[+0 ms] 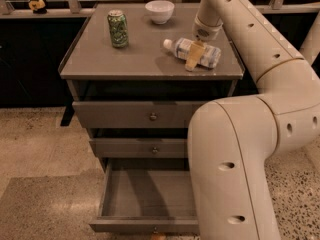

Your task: Place blue plastic bottle into bottom drawer

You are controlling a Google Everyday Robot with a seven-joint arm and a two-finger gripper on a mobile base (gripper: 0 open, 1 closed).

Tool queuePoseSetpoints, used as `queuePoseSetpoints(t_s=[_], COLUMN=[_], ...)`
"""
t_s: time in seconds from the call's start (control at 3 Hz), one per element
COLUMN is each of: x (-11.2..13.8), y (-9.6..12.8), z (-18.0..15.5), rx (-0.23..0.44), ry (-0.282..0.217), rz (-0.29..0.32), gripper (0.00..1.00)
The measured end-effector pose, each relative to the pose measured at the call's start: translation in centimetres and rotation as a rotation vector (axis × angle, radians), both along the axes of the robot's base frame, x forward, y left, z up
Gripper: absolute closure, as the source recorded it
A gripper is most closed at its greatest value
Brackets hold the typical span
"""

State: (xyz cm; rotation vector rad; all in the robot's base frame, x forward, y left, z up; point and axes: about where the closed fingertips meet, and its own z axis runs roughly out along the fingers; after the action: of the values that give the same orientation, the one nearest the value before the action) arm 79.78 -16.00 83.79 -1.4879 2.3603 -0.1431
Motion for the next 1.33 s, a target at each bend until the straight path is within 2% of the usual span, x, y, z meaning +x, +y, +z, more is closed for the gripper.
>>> queuePoseSetpoints(t_s=[0.67, 1.0, 1.33], x=[0.0, 0.0, -0.29], y=[0.0, 0.0, 0.26], z=[0.0, -0.01, -0.2], rx=[0.0, 0.0, 0.01], ry=[0.0, 0.0, 0.005], rz=[0.0, 0.0, 0.022], gripper=[0.89, 1.0, 1.0])
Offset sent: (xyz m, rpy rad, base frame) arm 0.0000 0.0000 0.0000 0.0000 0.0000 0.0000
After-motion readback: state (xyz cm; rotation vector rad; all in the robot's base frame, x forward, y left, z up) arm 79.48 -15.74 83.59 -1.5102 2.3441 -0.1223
